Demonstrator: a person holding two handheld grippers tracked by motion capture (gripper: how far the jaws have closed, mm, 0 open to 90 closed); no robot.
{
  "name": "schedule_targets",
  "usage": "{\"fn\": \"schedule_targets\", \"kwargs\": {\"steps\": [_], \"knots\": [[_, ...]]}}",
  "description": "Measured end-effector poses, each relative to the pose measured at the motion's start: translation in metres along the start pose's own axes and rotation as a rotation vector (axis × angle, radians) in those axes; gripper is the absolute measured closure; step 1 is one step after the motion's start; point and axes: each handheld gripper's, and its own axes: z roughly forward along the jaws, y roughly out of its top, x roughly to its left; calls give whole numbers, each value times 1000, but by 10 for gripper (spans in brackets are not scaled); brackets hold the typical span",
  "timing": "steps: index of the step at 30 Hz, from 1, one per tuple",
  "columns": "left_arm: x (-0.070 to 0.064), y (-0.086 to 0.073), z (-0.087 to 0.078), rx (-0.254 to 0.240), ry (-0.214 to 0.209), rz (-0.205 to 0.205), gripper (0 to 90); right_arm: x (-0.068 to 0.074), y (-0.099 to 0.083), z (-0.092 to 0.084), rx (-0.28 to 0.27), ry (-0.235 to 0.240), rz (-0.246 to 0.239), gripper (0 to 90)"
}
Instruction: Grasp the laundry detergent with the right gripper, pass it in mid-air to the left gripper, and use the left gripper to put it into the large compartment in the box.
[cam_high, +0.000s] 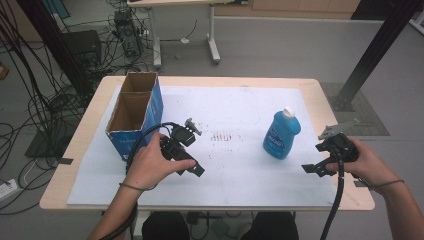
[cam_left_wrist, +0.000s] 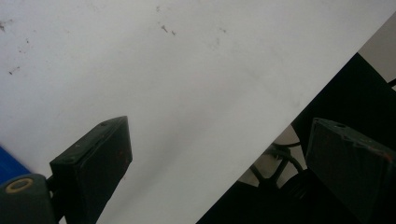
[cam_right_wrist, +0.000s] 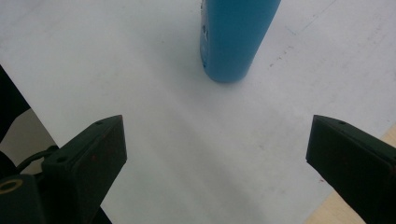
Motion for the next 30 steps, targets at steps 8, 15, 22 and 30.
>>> {"fn": "schedule_targets", "kwargs": {"steps": [8, 15, 22, 30], "knots": [[0, 0, 0, 1, 5, 3, 73, -2, -10, 8, -31, 9, 6, 46], [2, -2, 4, -5, -2, -2, 73, -1, -19, 12, -78, 7, 6, 44], [4, -3, 6, -4, -7, -5, 72, 0, -26, 19, -104, 3, 19, 42], [6, -4, 8, -1, -10, -10, 72, -1, -33, 23, -126, -2, 34, 34]]}}
